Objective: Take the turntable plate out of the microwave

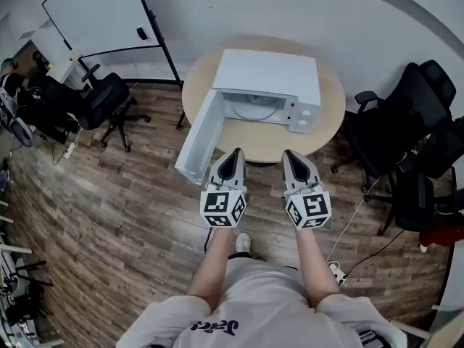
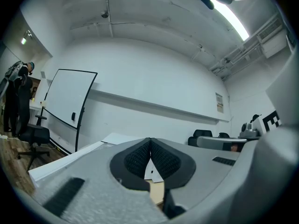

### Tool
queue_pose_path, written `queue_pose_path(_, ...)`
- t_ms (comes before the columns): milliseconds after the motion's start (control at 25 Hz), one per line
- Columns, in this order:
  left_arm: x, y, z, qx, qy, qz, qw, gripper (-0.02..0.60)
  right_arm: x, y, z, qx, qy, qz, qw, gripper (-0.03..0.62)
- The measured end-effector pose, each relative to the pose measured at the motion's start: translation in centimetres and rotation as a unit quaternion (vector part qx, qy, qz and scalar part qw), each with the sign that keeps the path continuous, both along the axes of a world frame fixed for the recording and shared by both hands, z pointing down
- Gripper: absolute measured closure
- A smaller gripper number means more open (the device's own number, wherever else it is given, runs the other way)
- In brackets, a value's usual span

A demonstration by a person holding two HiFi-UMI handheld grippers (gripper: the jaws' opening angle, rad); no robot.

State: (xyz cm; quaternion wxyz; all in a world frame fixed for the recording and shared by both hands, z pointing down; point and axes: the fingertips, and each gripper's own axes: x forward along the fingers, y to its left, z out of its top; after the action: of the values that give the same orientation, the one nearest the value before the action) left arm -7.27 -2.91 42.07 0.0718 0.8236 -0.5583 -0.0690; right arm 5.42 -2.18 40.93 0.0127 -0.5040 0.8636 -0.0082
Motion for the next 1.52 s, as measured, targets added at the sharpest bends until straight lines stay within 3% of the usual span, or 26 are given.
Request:
queue_pose_path(400, -2.5, -5.3, 0.7, -0.009, 0.014, 0.045, 0.9989, 0.566, -4.8, -5.1, 1.2, -0.005, 0.004, 0.013, 1.000, 0.576)
queue_pose_path(760, -1.0, -10.6, 2.5, -0.035, 0.014, 0.075, 0.9964, 0.566, -4.9, -10.4, 3.0, -0.026, 0.014, 0.022, 0.999, 0.576)
queue_pose_path(1000, -0.1, -15.9, 3.8, -0.040, -0.011, 0.081, 0.9958, 0.565, -4.2, -16.2, 4.5, -0.040, 0.016, 0.029, 0.999, 0.574)
queue_pose_path(1240, 0.3, -21.3, 6.4, -0.065, -0.026, 0.064, 0.9955, 0.565, -4.3, -21.3, 6.2, -0.057, 0.030, 0.016, 0.998, 0.574)
queue_pose_path(1520, 0.9, -24.5, 11.2, -0.129, 0.008, 0.069, 0.9893, 0.565, -3.7, -24.6, 9.7, -0.096, 0.037, 0.017, 0.995, 0.574)
